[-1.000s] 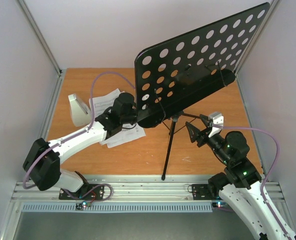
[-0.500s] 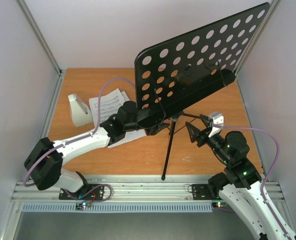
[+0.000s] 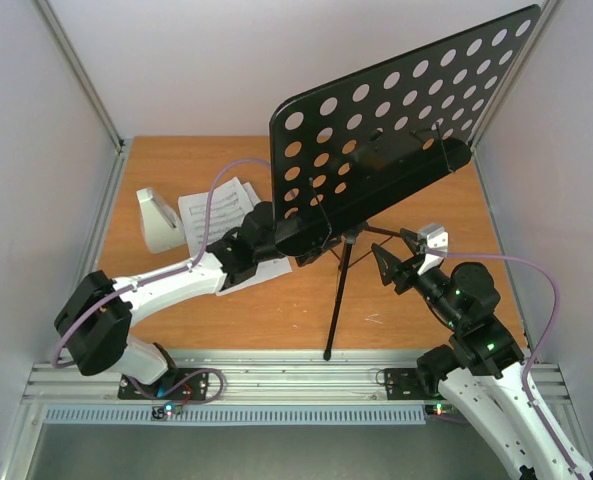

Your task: Pack up the instrument practice props

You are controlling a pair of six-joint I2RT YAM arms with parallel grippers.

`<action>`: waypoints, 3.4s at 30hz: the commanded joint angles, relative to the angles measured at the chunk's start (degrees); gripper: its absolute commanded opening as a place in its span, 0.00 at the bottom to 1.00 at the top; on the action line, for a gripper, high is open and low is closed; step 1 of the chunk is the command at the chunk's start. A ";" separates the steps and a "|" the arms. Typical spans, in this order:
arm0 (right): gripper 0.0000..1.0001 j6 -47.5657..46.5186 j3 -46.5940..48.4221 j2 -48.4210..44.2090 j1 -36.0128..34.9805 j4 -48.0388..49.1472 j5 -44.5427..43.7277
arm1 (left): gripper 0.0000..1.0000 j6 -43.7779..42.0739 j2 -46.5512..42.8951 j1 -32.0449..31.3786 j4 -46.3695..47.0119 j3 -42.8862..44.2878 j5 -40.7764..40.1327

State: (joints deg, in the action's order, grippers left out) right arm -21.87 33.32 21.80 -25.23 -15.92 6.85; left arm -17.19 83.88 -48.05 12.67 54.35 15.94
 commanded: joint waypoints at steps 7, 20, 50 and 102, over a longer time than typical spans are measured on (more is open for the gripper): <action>0.76 0.10 1.11 -0.05 -0.33 -0.06 -0.35 | 0.43 -4.05 2.14 -0.64 1.25 3.52 -0.37; 0.76 0.34 1.46 -0.62 -0.34 -0.77 -0.44 | 0.16 -2.19 1.89 -0.67 -1.69 4.58 -3.36; 0.77 1.91 2.19 -0.66 -0.34 -0.69 0.08 | 0.24 51.30 5.66 7.81 -19.00 16.90 18.56; 0.01 -0.01 4.10 30.67 -0.40 36.46 5.01 | 0.68 43.11 8.83 -20.63 8.00 -17.34 -11.75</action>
State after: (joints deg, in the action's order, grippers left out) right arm -27.94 37.91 52.97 -25.78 15.42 16.80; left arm 25.32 89.76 -67.16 15.70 35.24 7.01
